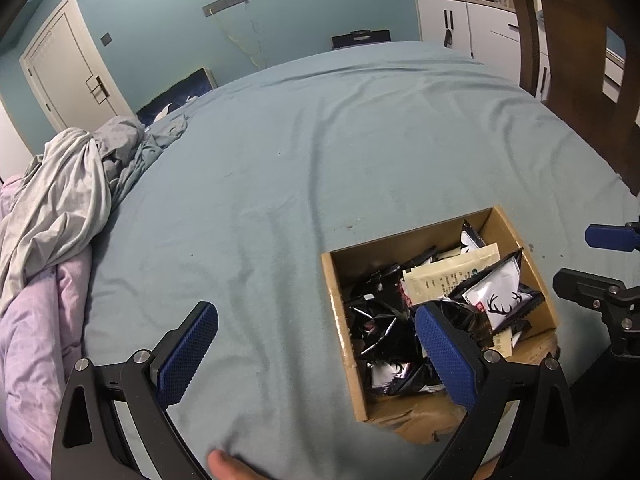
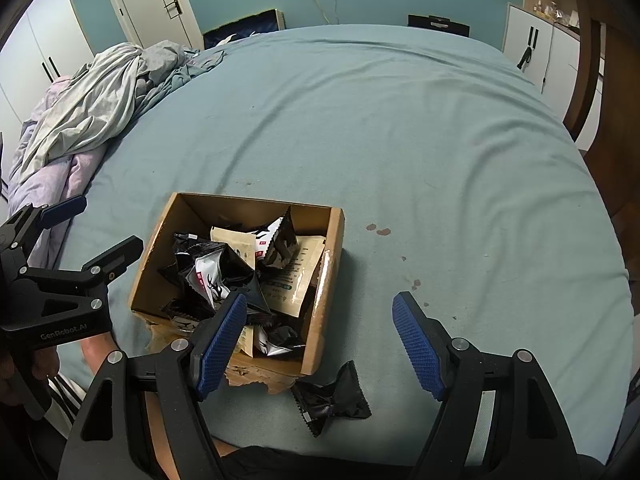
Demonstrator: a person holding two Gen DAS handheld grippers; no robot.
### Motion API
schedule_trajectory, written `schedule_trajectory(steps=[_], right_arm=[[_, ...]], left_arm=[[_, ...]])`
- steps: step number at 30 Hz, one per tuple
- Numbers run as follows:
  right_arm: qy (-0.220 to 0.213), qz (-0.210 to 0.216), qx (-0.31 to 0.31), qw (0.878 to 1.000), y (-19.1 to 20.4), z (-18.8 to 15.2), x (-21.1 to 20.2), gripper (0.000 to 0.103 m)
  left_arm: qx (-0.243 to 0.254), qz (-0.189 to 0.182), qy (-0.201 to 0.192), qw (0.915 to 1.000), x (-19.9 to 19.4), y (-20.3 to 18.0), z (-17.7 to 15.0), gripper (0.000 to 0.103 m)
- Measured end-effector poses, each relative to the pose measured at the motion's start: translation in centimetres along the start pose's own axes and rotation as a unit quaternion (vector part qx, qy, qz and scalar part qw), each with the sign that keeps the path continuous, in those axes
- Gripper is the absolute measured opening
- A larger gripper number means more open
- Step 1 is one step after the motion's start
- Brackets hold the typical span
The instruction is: Organize snacks
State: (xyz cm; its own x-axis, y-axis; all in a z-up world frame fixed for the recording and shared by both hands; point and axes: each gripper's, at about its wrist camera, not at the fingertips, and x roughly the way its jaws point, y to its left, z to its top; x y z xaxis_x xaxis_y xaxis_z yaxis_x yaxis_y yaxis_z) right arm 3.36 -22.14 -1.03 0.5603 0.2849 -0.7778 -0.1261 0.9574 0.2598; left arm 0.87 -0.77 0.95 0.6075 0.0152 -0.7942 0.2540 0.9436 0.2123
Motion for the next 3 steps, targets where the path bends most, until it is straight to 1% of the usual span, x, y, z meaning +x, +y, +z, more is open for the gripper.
schedule_trajectory(steps=[3], right_arm=[[-0.001, 0.005, 0.002, 1.000, -0.15, 0.12, 0.01, 0.075]], left_arm=[[0.001, 0.001, 0.000, 1.0000, 0.06, -0.16, -0.04, 0.101]])
